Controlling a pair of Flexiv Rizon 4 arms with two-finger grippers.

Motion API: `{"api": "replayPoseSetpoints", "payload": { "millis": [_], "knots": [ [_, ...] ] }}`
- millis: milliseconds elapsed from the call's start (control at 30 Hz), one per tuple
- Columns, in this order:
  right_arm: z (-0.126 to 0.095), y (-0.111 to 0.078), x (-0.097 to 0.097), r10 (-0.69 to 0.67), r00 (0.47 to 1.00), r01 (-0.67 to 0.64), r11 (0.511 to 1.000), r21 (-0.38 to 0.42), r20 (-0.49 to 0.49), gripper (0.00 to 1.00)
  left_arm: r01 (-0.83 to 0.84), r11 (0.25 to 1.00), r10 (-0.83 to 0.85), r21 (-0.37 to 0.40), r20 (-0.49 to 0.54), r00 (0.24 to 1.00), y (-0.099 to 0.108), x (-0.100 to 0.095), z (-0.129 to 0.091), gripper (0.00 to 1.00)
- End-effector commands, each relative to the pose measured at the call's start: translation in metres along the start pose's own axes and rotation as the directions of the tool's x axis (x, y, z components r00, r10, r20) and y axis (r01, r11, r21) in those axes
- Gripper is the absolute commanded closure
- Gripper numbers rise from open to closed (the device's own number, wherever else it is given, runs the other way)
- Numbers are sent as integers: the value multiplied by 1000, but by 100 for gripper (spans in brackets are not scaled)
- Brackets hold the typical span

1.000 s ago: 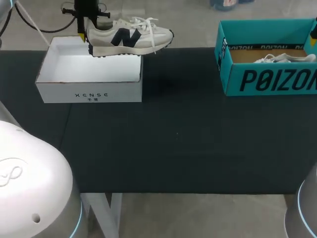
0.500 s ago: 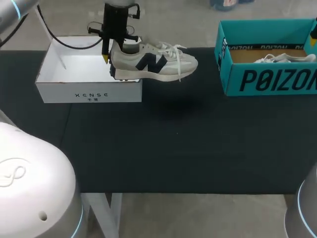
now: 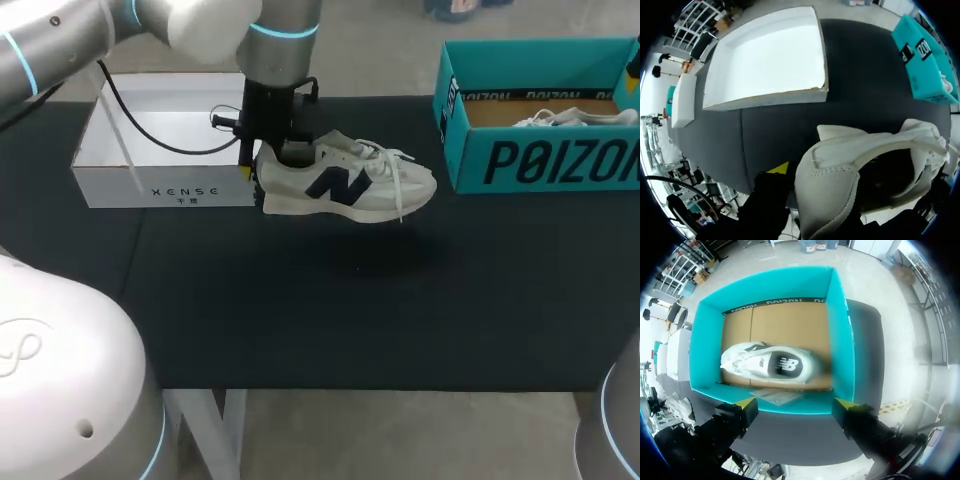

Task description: Take the shoe out of the shoebox, open the shoe tongue, remove and reinsert the insole, then place the shoe into the shoebox

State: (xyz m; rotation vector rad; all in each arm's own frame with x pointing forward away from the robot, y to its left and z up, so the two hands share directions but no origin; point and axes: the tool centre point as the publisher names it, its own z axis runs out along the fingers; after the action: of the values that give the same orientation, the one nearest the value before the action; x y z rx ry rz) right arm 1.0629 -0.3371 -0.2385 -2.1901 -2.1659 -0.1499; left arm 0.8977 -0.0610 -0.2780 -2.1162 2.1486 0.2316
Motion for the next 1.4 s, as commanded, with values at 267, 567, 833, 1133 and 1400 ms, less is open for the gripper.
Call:
{"api": "replayPoseSetpoints", "payload": {
  "millis": [267, 567, 833, 1133, 1400],
  "knots": [
    [0, 1, 0, -1, 1000, 1, 1000, 0, 0, 0, -28, 972, 26, 234, 12, 1000, 20, 28, 42, 100],
    [0, 1, 0, -1, 1000, 1, 1000, 0, 0, 0, -75, 972, 78, 221, -3, 997, 39, 72, 69, 100],
    [0, 1, 0, -1, 1000, 1, 1000, 0, 0, 0, -58, 973, 57, 224, 12, 998, 52, 91, 79, 100],
    [0, 1, 0, -1, 1000, 1, 1000, 0, 0, 0, 6, 982, -6, 188, 0, 1000, 63, 85, 92, 100],
    [0, 1, 0, -1, 1000, 1, 1000, 0, 0, 0, -6, 988, 9, 153, -18, 1000, 61, 88, 102, 100]
  ]
}}
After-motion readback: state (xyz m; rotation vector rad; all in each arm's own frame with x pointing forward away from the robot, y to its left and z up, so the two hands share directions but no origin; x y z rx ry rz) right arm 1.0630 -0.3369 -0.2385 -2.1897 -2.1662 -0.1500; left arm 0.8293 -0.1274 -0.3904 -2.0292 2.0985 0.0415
